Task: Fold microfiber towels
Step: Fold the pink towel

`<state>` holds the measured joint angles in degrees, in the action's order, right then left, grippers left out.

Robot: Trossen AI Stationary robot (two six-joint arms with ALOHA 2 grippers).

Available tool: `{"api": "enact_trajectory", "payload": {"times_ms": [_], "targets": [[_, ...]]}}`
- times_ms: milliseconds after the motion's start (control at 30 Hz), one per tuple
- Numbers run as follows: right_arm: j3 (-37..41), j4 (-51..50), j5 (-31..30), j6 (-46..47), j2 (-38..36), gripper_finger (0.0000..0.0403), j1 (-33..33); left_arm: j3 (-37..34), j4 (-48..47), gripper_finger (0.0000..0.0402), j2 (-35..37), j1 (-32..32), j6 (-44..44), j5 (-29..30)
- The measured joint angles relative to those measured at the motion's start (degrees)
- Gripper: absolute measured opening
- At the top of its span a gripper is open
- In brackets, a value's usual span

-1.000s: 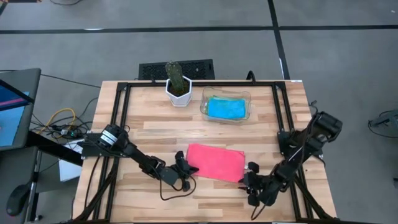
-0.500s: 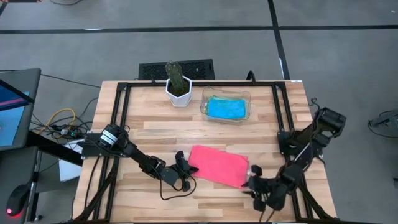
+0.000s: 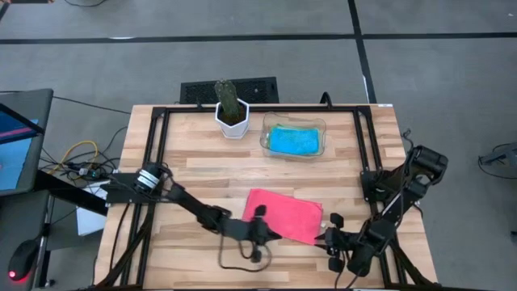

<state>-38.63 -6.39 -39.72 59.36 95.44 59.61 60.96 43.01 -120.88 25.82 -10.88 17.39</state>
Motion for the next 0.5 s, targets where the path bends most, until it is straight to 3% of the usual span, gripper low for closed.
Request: {"api": "enact_trajectory", "payload": {"times_ms": [200, 500], "targets": [[0.0, 2.3, 0.9, 0.3, 2.8, 0.0159, 0.0, 10.4, -3.0, 0.0000, -9.0, -1.0, 3.9, -4.9], [-0.3, 2.8, 1.9, 3.3, 7.0, 0.0157, 0.0, 11.3, -6.5, 0.0000, -11.4, -2.6, 0.3, -0.2]]}}
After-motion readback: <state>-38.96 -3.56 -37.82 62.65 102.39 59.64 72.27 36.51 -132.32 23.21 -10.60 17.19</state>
